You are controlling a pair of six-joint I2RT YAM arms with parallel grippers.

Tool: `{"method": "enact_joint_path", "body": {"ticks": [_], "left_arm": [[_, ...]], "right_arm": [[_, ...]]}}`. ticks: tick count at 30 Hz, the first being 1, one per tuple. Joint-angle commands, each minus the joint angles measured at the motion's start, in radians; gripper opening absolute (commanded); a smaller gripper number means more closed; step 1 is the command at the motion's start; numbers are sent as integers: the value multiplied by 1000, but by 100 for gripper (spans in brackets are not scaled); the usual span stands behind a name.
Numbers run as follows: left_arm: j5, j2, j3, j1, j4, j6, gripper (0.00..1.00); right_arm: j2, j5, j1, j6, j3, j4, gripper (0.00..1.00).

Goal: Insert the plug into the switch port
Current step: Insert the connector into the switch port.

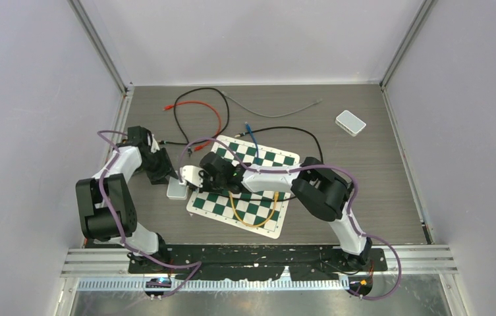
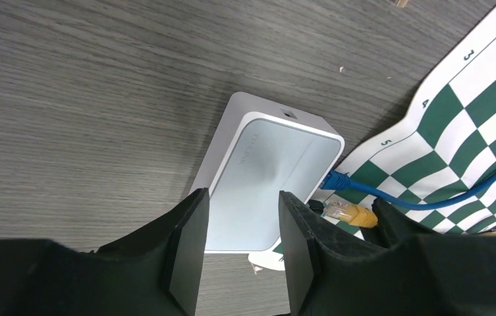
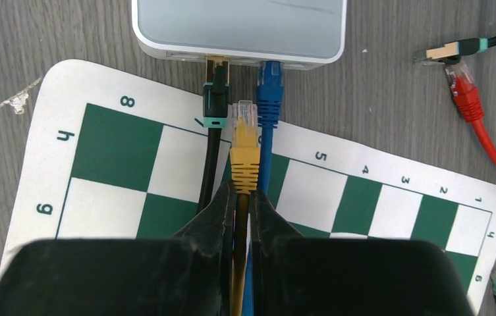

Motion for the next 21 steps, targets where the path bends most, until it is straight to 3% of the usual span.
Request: {"method": "enact_joint_path", "body": {"ticks": [1,12,21], "left_arm": [[33,14,37,8,-15,22,45],[104,46,34,6,-10,20,39],[-29,-25,62,14,-55,12,41]], "right_arm": [[22,-10,11,-32,56,12,5],[39,10,18,-28,108,-5,5],[-80,55,19,43,46,14,5]]}}
